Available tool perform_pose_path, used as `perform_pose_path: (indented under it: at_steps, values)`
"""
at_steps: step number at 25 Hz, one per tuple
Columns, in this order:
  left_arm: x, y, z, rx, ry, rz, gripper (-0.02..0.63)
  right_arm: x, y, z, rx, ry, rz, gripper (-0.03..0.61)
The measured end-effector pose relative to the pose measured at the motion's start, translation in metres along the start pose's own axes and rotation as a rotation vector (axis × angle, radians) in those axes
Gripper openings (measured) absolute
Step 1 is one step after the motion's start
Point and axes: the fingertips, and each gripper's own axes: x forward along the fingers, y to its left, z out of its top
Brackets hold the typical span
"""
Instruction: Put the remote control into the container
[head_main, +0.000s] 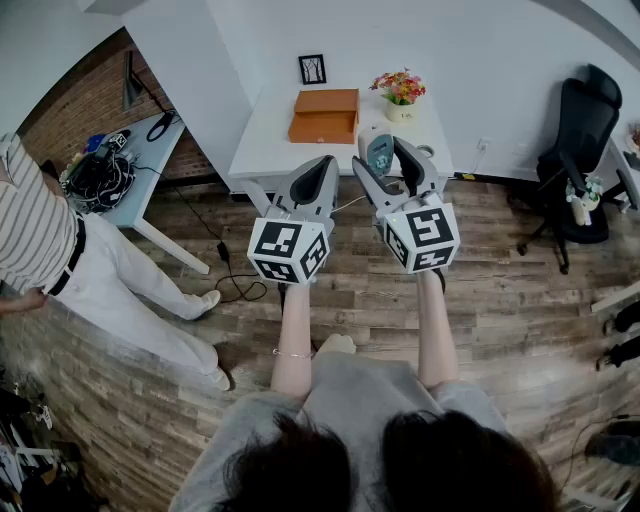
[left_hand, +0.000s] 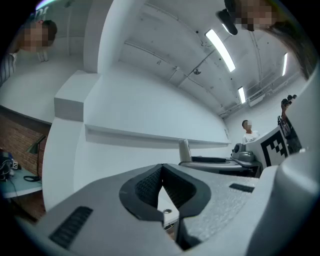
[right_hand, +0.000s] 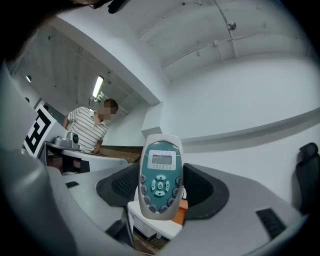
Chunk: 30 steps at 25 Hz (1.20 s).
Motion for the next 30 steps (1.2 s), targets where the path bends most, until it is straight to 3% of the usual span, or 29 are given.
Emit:
perform_pose_path:
  at_steps: [17, 30]
  values:
    - [-0.005, 0.005, -0.008, 0.008, 0.022, 0.014, 0.005, 0.005, 0.006, -0.005, 0.027, -0.001, 0.021, 0.275]
    - [0.031, 0.056, -0.029, -0.01, 0.056, 0.027, 0.005, 0.062, -0.009, -0.028, 0.058, 0.023, 0.042, 0.275]
